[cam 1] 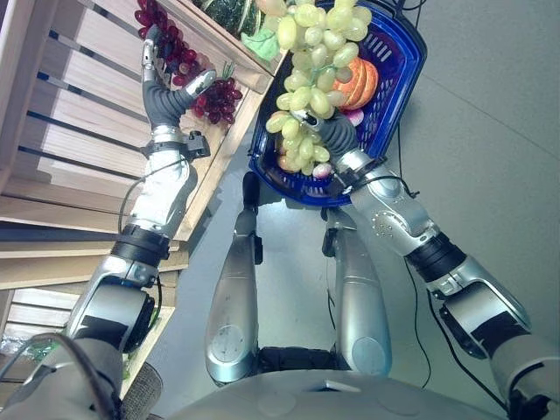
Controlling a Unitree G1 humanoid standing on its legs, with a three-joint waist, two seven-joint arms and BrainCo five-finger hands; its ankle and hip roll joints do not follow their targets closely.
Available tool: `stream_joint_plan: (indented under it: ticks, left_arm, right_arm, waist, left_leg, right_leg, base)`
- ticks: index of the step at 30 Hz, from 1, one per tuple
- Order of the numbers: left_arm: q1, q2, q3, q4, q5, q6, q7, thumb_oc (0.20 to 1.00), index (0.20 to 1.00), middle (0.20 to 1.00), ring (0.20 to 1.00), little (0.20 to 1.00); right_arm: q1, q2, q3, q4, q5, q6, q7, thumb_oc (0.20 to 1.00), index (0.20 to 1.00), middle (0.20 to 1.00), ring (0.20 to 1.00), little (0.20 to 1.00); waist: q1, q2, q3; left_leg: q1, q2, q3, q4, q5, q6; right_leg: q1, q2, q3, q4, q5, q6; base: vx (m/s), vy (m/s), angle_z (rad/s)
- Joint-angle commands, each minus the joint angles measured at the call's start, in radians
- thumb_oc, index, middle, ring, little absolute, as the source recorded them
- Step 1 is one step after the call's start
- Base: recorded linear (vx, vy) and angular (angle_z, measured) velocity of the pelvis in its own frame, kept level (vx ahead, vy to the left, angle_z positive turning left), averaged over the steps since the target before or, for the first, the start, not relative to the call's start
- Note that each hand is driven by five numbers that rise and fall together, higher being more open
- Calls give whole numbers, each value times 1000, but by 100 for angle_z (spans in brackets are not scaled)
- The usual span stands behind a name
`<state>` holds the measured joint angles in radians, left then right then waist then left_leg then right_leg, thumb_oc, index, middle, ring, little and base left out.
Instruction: Pick up fruits and vegetables into the basket
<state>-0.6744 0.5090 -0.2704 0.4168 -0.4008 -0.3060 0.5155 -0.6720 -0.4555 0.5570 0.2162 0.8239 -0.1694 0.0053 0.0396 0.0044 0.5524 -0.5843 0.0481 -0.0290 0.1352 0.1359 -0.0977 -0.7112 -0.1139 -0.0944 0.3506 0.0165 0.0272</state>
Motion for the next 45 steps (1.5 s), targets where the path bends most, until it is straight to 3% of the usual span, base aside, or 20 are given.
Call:
stream_joint_plan:
  ticks: [1,7,14,18,19,20,27,36,38,39,45]
  left_arm:
    - [-52,55,19,77,191,11,95,1000,1000,1000,1000,1000]
    - [-136,112,-30,224,287,66,130,1000,1000,1000,1000,1000]
    - [-265,189,-145,385,499,166,112,1000,1000,1000,1000,1000]
    - [-296,207,-188,432,582,165,93,1000,1000,1000,1000,1000]
    - [-304,209,-203,443,605,168,85,1000,1000,1000,1000,1000]
    - [-310,211,-212,449,624,170,80,1000,1000,1000,1000,1000]
    - [-332,205,-274,507,688,180,12,1000,1000,1000,1000,1000]
    - [-328,174,-352,581,801,167,-97,1000,1000,1000,1000,1000]
    - [-330,169,-384,599,835,165,-96,1000,1000,1000,1000,1000]
    - [-332,168,-393,603,854,165,-94,1000,1000,1000,1000,1000]
    - [-368,163,-475,628,983,202,-58,1000,1000,1000,1000,1000]
  right_arm:
    - [-34,-1,-12,0,-28,-38,-56,200,200,200,200,200]
    - [-106,-50,7,203,-36,-4,-103,200,200,200,200,200]
    - [-232,-67,26,468,-81,137,-127,200,200,200,200,200]
    - [-280,-66,25,575,-151,193,-113,200,200,200,200,200]
    - [-295,-64,26,605,-170,208,-118,278,278,278,278,278]
    - [-304,-61,25,626,-180,218,-118,294,294,294,294,294]
    - [-372,-35,8,767,-240,263,-121,200,200,200,200,200]
    - [-438,-8,1,890,-344,326,-118,200,200,200,200,200]
    - [-454,-7,13,923,-389,339,-109,564,564,564,564,564]
    - [-462,-8,18,932,-403,345,-105,1000,1000,1000,1000,1000]
    - [-494,0,39,963,-425,358,-113,1000,1000,1000,1000,1000]
  waist:
    - [-37,42,-32]
    - [-34,52,-32]
    - [-27,67,-32]
    - [-21,76,-32]
    - [-18,80,-32]
    - [-17,83,-32]
    - [-7,106,-32]
    - [-4,134,-32]
    - [-4,140,-32]
    - [-5,142,-32]
    - [-9,149,-32]
  left_leg:
    - [-34,-104,58,59,-73,56]
    - [-38,-101,63,60,-72,50]
    - [-47,-102,63,66,-69,44]
    - [-53,-105,62,70,-67,44]
    - [-56,-106,61,72,-66,44]
    - [-57,-107,60,73,-66,45]
    - [-65,-113,58,81,-62,45]
    - [-73,-117,66,85,-56,48]
    - [-77,-116,68,87,-53,48]
    - [-77,-116,69,86,-52,49]
    - [-81,-117,69,84,-48,49]
  right_leg:
    - [79,67,-64,-58,-61,2]
    - [72,63,-65,-54,-62,2]
    - [59,55,-70,-46,-60,2]
    - [54,52,-72,-44,-57,2]
    - [51,50,-73,-42,-57,2]
    - [49,49,-74,-41,-56,2]
    - [40,43,-76,-34,-53,5]
    - [25,40,-73,-25,-50,5]
    - [20,38,-70,-23,-48,5]
    - [18,38,-69,-23,-47,5]
    - [14,39,-65,-23,-43,6]
  base:
    - [-7,30,-1]
    - [-4,32,-1]
    - [-6,25,0]
    - [0,0,0]
    - [0,0,0]
    - [0,0,0]
    - [4,18,3]
    - [9,35,2]
    - [18,53,2]
    - [14,49,0]
    - [6,16,0]
